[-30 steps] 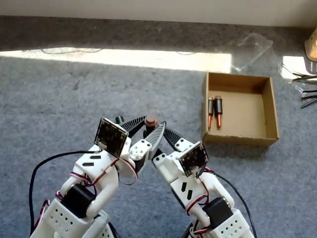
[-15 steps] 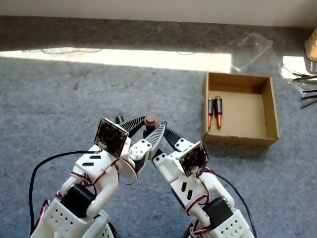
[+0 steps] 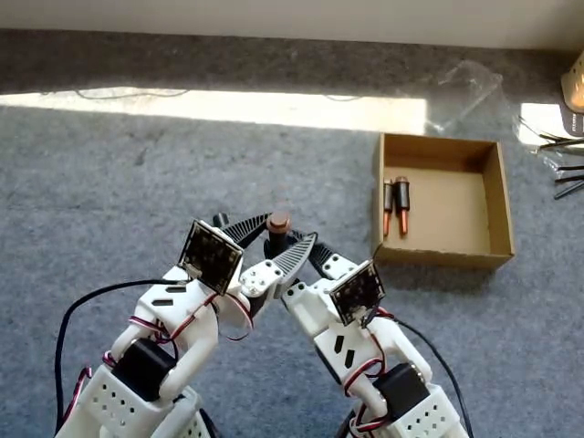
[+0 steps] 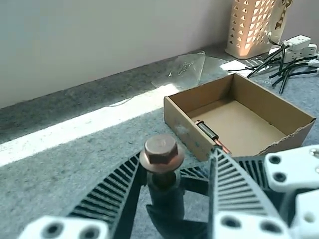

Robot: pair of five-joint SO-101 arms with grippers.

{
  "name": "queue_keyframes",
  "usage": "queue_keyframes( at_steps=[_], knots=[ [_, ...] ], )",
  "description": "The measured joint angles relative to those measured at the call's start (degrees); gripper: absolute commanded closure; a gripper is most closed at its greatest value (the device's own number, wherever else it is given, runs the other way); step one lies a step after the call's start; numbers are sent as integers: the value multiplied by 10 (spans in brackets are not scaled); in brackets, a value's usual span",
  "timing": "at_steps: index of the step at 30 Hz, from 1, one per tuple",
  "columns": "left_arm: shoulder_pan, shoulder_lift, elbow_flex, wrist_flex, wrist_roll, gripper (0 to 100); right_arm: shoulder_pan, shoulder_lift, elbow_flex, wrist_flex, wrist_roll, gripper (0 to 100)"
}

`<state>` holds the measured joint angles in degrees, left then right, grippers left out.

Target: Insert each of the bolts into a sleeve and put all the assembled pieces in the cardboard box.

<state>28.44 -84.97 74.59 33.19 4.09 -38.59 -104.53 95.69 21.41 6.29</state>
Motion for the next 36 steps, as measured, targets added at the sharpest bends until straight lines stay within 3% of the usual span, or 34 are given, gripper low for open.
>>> queue_keyframes(
  at_steps=[8, 24, 29, 36],
  knots=[
    [-62, -1, 11, -19, 0, 800, -1, 0, 0, 4, 2, 994],
    [-72, -2, 5, -46, -2, 828, -1, 0, 0, 4, 2, 994],
    [-82, -68, 4, -18, -3, 881, -1, 0, 0, 4, 2, 994],
    [-171, -188, 18, -3, -3, 884, 0, 0, 0, 4, 2, 994]
  ],
)
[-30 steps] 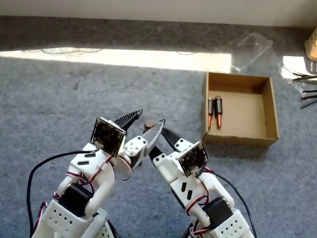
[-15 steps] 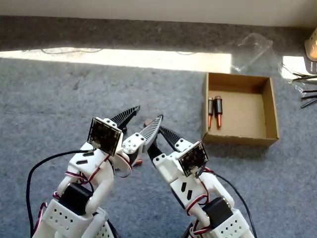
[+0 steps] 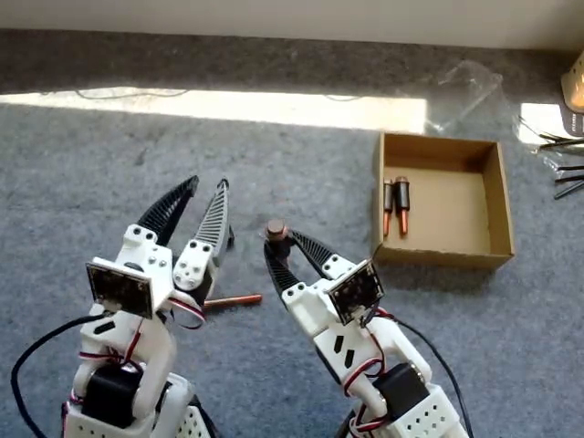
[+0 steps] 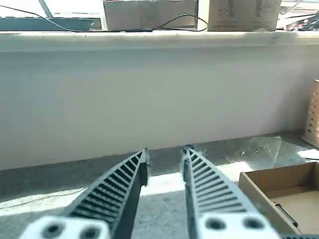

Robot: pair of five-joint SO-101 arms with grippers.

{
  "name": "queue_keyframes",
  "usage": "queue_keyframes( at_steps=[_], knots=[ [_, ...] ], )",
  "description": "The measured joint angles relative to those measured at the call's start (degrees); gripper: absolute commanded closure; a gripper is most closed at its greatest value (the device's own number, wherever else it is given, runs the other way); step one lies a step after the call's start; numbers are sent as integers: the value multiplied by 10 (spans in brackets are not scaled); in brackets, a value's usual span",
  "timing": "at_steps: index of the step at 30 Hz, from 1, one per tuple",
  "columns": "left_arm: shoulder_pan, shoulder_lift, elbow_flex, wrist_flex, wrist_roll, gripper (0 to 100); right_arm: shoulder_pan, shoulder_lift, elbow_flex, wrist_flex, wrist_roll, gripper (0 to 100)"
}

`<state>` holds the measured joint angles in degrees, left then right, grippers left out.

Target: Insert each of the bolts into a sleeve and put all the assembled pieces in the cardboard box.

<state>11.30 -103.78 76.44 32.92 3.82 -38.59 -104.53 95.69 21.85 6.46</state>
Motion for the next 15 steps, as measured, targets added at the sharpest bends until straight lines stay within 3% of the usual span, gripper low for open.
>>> queue_keyframes(
  at_steps=[9, 15],
  knots=[
    [-60, -4, 37, 0, 0, 887, 73, 0, 0, 0, 0, 994],
    [-107, -4, 65, 0, 0, 991, 102, 0, 0, 0, 0, 994]
  ],
)
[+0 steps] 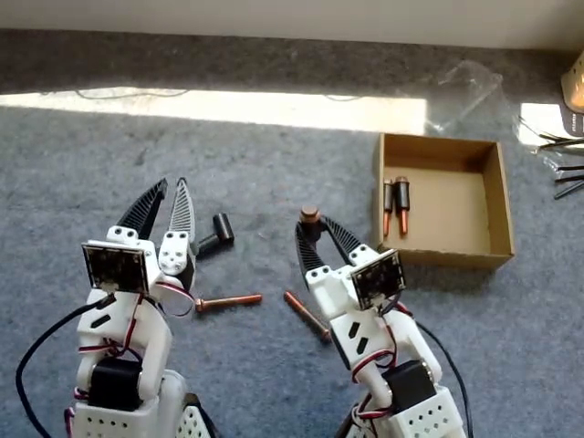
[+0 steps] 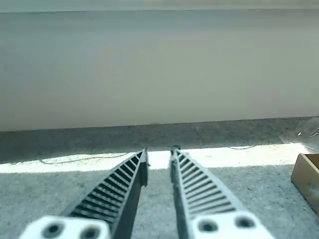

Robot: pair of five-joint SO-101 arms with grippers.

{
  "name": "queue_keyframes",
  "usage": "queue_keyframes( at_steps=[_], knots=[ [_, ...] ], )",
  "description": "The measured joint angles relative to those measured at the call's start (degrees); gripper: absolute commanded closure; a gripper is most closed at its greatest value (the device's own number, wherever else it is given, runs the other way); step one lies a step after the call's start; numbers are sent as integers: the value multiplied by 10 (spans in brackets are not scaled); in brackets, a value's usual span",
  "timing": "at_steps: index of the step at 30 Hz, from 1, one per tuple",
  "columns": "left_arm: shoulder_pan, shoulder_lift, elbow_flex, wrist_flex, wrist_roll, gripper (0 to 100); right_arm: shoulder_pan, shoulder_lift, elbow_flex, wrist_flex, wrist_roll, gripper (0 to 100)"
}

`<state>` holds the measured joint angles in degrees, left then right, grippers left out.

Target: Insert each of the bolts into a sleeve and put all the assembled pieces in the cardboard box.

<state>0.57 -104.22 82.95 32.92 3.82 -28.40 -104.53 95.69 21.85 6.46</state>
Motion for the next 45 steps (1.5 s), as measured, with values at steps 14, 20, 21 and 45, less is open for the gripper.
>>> queue_keyframes(
  at_steps=[14, 20, 21, 45],
  knots=[
    [-17, 0, 75, 0, 0, 983, 123, 0, -18, 108, 0, 994],
    [-17, 0, 104, 0, 0, 983, 202, -1, -98, 164, 0, 994],
    [-17, 0, 104, 0, 0, 983, 207, -1, -106, 167, 0, 994],
    [-17, 0, 113, 0, 0, 983, 332, 458, -396, 169, 83, 994]
  ],
)
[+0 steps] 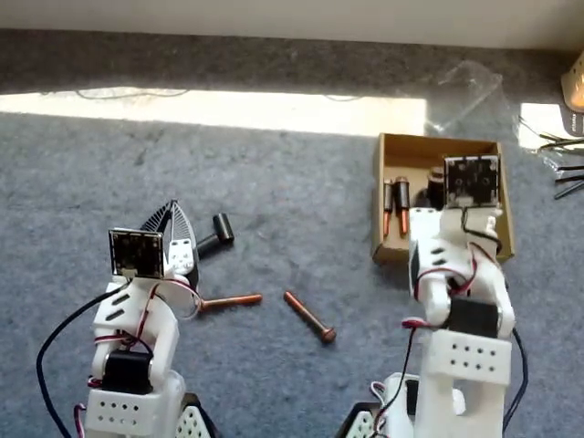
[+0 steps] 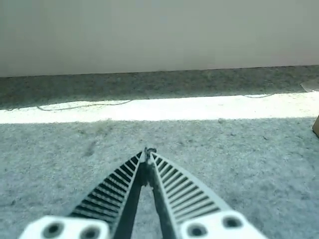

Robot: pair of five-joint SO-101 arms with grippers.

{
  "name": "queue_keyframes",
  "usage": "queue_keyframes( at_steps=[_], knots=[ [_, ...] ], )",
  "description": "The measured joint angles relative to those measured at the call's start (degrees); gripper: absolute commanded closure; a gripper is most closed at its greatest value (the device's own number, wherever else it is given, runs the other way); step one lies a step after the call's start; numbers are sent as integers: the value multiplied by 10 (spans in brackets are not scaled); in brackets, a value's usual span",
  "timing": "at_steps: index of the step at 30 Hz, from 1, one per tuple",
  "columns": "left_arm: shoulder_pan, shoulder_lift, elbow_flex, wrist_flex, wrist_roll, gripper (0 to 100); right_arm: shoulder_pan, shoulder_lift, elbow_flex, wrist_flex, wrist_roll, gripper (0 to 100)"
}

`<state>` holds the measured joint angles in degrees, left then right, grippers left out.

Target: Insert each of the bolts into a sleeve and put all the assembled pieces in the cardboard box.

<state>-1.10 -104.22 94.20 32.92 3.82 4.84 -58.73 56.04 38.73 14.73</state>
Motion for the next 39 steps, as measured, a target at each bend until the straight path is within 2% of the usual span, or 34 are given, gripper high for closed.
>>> queue_keyframes(
  at_steps=[11, 19, 25, 39],
  knots=[
    [0, 1, 7, 0, 0, 982, 0, 402, -207, 0, 0, 994],
    [0, 1, 7, 0, 0, 982, 4, 608, -311, 0, 0, 994],
    [0, 1, 7, 0, 0, 980, 3, 665, -346, -1, 0, 993],
    [0, 1, 7, 0, 0, 980, 10, 675, -361, -1, 0, 992]
  ],
)
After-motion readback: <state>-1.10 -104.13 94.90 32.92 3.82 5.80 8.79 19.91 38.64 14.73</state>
